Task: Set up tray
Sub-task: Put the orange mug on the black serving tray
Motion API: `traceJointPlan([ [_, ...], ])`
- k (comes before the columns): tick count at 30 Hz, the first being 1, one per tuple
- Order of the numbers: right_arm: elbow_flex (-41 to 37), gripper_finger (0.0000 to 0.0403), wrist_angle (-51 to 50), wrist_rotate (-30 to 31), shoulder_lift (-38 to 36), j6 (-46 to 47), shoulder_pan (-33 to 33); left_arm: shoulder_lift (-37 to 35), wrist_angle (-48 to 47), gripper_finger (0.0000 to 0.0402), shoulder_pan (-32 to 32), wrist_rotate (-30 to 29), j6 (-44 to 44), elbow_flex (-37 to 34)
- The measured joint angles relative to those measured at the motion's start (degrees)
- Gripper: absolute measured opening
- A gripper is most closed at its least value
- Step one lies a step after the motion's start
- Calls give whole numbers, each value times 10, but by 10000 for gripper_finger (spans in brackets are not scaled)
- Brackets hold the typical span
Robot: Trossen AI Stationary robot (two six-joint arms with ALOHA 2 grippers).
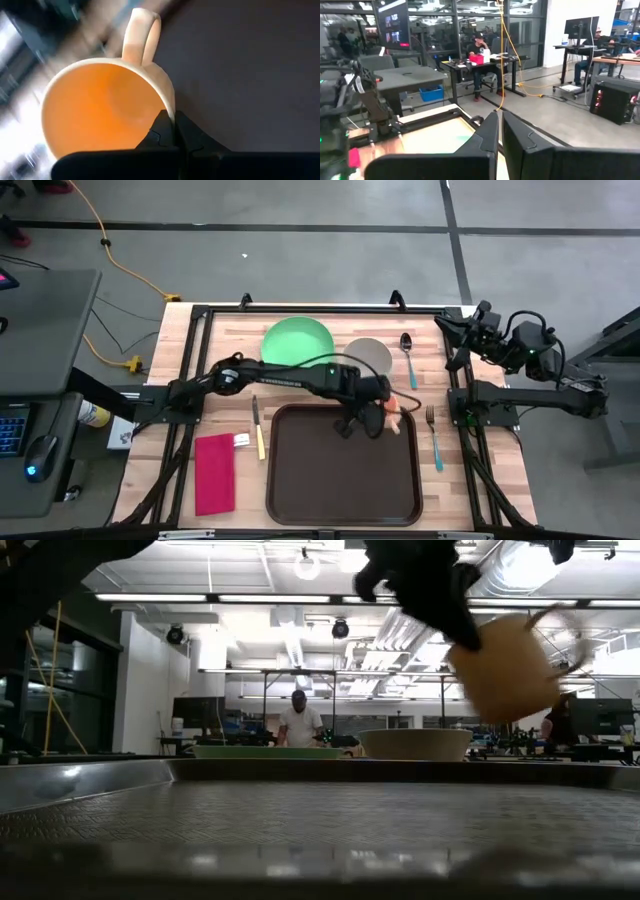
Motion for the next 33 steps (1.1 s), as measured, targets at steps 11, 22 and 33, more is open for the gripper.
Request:
traceJointPlan([
  [11, 0, 0, -9, -7, 1, 36, 0, 6, 17, 14, 17, 26, 60, 0],
  [22, 0, 0, -8, -34, 1, 71, 0, 32, 18, 14, 4, 29, 74, 0],
  [33, 0, 0, 0, -106, 2, 74, 0, 46, 42, 14, 5, 17, 87, 0],
])
